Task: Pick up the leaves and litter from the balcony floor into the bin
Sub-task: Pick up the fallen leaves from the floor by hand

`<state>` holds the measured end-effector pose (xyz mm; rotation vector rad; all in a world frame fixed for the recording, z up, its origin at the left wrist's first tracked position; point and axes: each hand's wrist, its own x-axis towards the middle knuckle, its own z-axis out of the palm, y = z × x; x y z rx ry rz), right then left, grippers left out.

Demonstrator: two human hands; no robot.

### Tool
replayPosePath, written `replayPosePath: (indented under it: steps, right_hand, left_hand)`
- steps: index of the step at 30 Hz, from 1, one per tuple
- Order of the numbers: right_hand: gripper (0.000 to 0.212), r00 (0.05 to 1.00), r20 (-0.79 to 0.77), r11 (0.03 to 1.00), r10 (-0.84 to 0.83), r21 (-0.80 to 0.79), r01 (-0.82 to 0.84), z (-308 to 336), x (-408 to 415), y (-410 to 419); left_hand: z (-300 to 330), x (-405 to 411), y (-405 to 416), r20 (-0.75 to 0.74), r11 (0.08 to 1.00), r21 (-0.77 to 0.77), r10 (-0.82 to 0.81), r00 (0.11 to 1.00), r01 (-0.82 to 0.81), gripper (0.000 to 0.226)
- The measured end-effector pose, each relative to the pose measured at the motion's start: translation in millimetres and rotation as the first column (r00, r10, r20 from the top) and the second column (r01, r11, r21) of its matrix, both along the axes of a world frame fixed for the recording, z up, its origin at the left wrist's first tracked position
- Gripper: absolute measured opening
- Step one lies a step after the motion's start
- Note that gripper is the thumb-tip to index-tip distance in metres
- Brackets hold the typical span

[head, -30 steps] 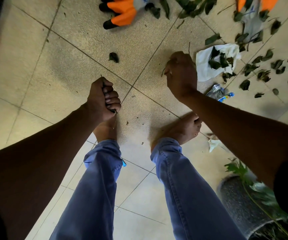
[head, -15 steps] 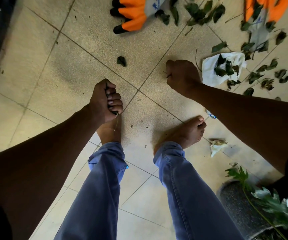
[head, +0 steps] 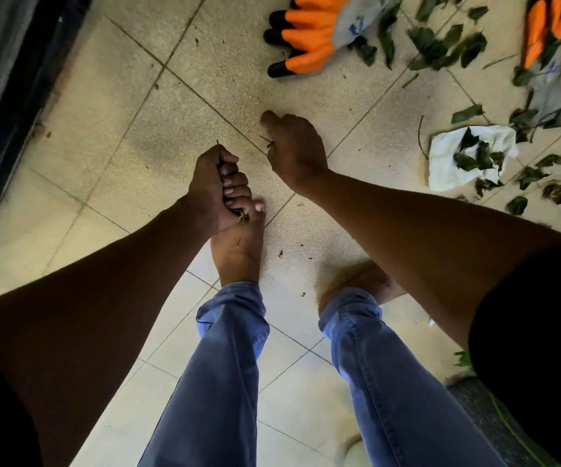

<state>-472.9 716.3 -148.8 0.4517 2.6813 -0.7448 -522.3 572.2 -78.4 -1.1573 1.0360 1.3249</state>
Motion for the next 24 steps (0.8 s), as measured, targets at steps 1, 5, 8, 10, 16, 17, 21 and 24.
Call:
replayPosePath:
  steps: [1, 5, 8, 10, 16, 17, 21, 24]
  right_hand:
    - [0.032, 1.0, 0.0, 0.999, -0.006, 0.04, 0.006, -0.8, 0.4, -3.5]
    - [0.014, 0.963, 0.061, 0.962, -0.261, -0.063, 0.265, 0.5, 1.4, -5.6]
    - [0.007, 0.842, 0.22, 0.743, -0.493, -0.398, 0.539, 29.8, 2.8, -3.7]
    - [0.008, 0.773, 0.412, 0.421, -0.482, -0.665, 0.617, 66.7, 7.1, -8.9]
    - [0.012, 0.721, 0.45, 0.285, -0.527, -0.705, 0.649, 133.1, 41.7, -43.5]
    - [0.012, 0.711, 0.416, 0.336, -0.566, -0.672, 0.66, 136.2, 46.7, -43.4]
    - [0.017, 0.739, 0.2, 0.598, -0.644, -0.471, 0.649, 151.3, 54.6, -35.4]
    - [0.009, 0.854, 0.052, 0.819, -0.518, -0.26, 0.512, 169.8, 58.2, -24.3]
  left_hand:
    - [0.3, -1.5, -1.7, -0.001, 1.0, -0.004, 0.006, 1.0, -0.006, 0.038]
    - [1.6, -2.5, -7.6, 0.001, 1.0, -0.005, 0.018, 1.0, -0.018, 0.037]
    - [1.2, 0.0, -7.3, 0.002, 0.999, -0.024, 0.028, 1.0, -0.028, 0.036]
    - [1.9, 2.0, -1.8, 0.005, 0.999, -0.031, 0.027, 1.0, -0.027, 0.034]
    - [14.4, 15.3, 23.8, 0.037, 0.995, 0.035, -0.099, 0.994, 0.098, 0.036]
    - [19.1, 19.4, 29.4, 0.028, 0.996, 0.046, -0.078, 0.997, 0.077, 0.039]
    - [34.3, 34.0, 50.1, -0.026, 0.995, 0.089, -0.034, 0.999, 0.036, 0.044]
    - [46.5, 44.2, 66.7, -0.086, 0.986, 0.093, -0.133, 0.987, 0.141, 0.044]
